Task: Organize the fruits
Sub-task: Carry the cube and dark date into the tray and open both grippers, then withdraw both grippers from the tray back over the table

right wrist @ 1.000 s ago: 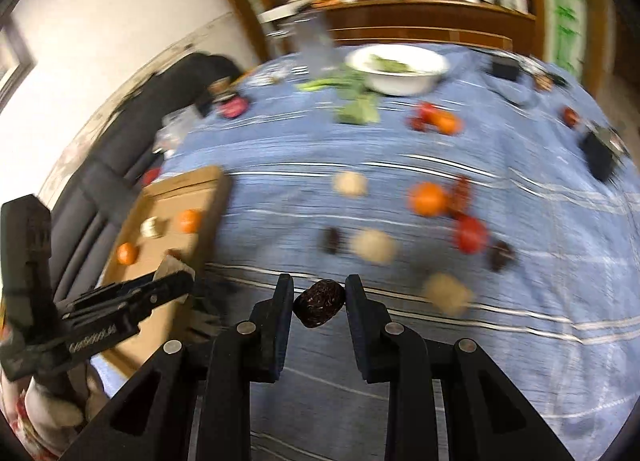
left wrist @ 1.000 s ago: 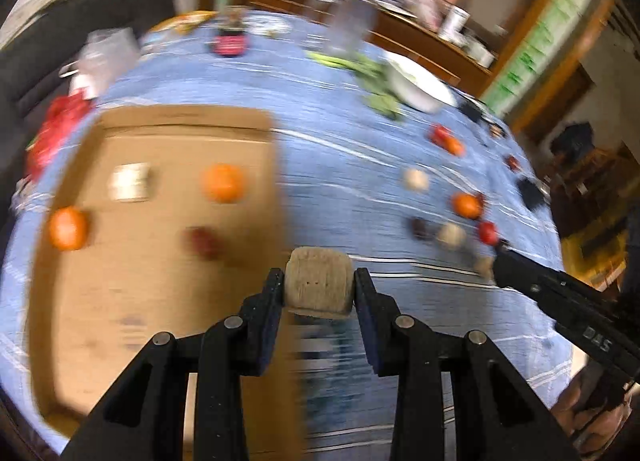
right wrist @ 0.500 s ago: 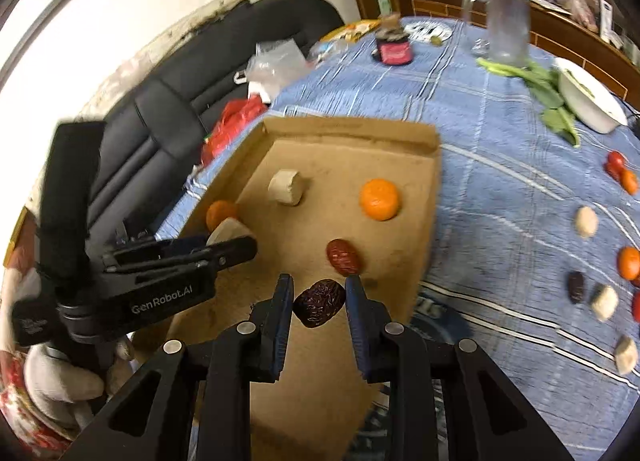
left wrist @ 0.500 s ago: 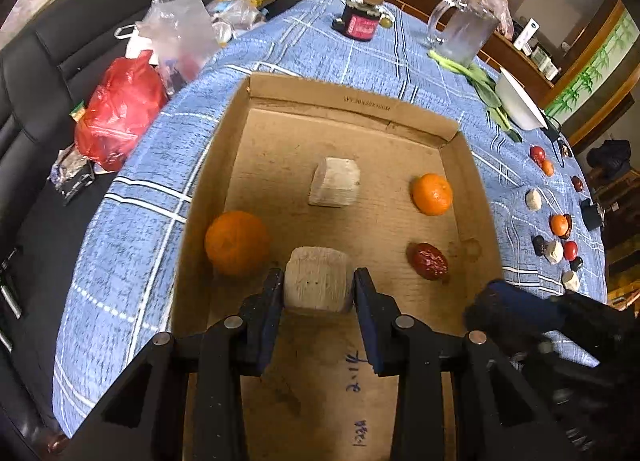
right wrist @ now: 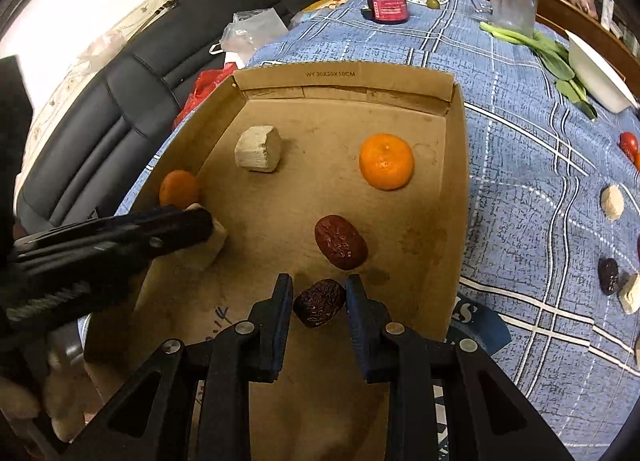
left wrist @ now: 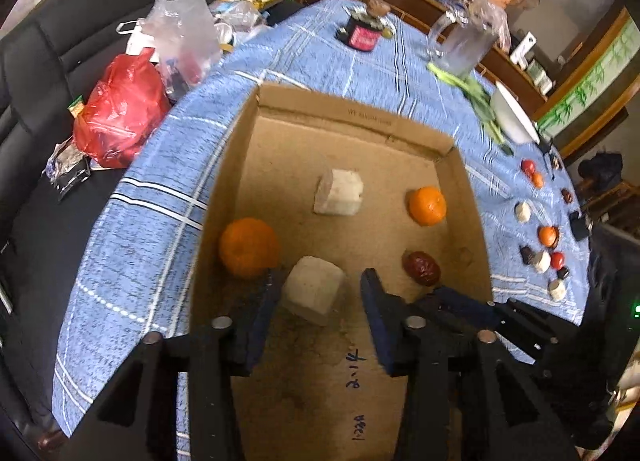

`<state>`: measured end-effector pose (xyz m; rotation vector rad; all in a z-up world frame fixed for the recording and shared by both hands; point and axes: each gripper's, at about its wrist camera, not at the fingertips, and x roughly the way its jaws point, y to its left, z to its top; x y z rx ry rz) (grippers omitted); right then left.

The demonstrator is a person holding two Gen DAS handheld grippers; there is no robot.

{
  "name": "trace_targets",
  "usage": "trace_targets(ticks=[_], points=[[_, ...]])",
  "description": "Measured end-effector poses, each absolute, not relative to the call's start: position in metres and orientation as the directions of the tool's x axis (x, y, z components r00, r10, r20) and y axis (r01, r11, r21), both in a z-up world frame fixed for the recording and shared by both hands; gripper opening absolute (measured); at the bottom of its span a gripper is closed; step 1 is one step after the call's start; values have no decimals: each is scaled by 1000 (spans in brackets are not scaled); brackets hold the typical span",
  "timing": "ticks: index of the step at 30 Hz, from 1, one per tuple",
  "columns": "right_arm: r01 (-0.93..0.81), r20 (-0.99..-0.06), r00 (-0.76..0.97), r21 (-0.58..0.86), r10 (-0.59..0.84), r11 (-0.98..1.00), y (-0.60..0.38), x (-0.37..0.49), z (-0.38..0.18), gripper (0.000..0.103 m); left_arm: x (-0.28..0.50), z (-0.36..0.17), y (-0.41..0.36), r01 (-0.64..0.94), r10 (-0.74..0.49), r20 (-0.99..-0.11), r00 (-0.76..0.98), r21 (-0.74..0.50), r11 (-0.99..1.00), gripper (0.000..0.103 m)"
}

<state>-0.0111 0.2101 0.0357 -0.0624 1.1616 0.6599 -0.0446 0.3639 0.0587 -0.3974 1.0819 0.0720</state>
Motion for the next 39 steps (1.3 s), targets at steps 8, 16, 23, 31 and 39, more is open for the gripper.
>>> trace_targets(ticks=[8,16,23,31,39], points=[[-433,-813,308,343,495,834,167,-15,65,55,-54,79,365,-289,-130,-839,528,-322,902,47],[-321,-805,391,336,447,885,87,-32,73,57,-56,90,320,-251,-151,-830,537,-329,910,52],[-204,-849,386,304,362,931,8,-41,61,57,-52,92,254,-211,-203,-828,523,-356,910,53],[-199,-827,401,340,393,919,-27,-38,69,57,-73,121,207,-192,-154,-819,553,-305,933,53],[-335,-812,330,376,482,864,12,-44,61,59,-120,132,221,-312,-39,-830,557,-252,916,55]])
